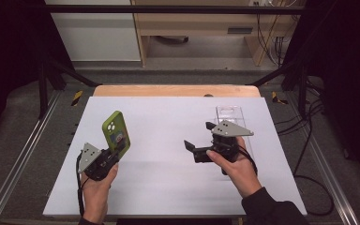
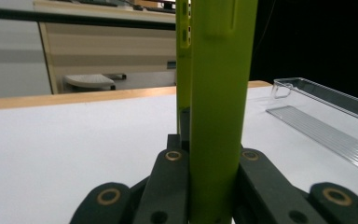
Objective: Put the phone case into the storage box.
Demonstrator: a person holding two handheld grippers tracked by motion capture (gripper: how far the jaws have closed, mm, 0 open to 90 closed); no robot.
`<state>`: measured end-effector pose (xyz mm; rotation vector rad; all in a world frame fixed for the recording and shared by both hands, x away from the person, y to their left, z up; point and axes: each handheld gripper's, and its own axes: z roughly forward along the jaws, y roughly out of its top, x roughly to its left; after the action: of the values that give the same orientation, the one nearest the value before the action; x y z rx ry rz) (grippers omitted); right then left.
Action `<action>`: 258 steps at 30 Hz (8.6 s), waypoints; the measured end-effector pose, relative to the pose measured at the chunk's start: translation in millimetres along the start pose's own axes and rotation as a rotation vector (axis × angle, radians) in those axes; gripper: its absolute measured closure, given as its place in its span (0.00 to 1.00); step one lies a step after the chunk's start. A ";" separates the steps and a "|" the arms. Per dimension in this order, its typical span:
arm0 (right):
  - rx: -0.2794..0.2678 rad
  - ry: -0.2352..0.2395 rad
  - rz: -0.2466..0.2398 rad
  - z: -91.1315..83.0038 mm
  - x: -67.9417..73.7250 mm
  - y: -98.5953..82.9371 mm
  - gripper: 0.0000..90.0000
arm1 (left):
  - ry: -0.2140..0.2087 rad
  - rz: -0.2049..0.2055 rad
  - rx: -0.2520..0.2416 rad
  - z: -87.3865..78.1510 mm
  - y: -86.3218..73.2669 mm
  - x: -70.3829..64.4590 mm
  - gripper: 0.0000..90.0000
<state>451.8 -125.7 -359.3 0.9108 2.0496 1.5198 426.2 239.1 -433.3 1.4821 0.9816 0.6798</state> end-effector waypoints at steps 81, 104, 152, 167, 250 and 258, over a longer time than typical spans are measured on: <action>-0.068 0.095 0.112 81.9 84.5 1.0 0.04 | -0.322 -0.051 0.104 26.0 -24.9 -70.2 0.97; -0.076 0.099 0.099 82.7 85.9 2.3 0.16 | -0.324 -0.050 0.103 25.5 -24.5 -70.7 0.97; 0.027 0.017 0.173 112.8 59.7 25.4 0.18 | -0.231 -0.058 0.117 26.0 -25.2 -55.8 0.31; -0.017 -0.169 0.154 113.8 -20.2 61.4 0.18 | -0.096 -0.014 0.109 15.0 -24.5 -20.9 0.13; -0.086 -0.604 0.132 48.4 -178.2 14.1 0.18 | 0.023 0.059 0.066 -29.0 -36.6 17.9 0.06; -0.084 -0.589 0.126 53.1 -174.0 13.5 0.18 | 0.023 0.059 0.063 -29.4 -36.3 17.6 0.06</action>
<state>611.6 -212.9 -370.2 1.2885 1.5184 1.1936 402.3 267.9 -466.3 1.5670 0.9880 0.7155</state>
